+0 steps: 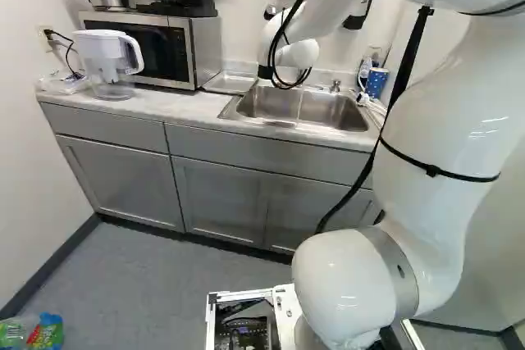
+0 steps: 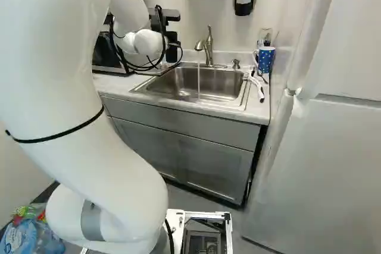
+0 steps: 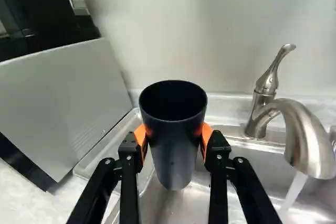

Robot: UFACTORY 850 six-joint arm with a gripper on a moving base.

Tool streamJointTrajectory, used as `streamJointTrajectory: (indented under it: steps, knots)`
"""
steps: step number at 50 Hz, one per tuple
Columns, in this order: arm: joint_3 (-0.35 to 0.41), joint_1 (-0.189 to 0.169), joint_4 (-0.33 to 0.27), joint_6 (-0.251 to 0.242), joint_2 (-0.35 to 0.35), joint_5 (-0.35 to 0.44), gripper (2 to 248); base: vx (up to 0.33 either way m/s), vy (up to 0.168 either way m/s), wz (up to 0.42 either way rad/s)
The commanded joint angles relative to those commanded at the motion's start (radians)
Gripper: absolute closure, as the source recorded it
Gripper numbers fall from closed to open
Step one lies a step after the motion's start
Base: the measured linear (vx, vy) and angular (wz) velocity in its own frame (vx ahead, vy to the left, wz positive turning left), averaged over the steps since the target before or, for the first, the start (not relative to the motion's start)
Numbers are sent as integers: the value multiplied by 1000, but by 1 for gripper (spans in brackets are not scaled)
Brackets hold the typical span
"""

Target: Rinse the cup and place it in the tray

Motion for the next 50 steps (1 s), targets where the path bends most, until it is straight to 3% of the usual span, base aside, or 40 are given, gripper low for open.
streamJointTrajectory:
  steps: [24,50]
  knots:
    - [-5,2,0,0,-4,0,129,0,0,0]
    - [-135,36,-2,0,-125,0,129,0,0,0]
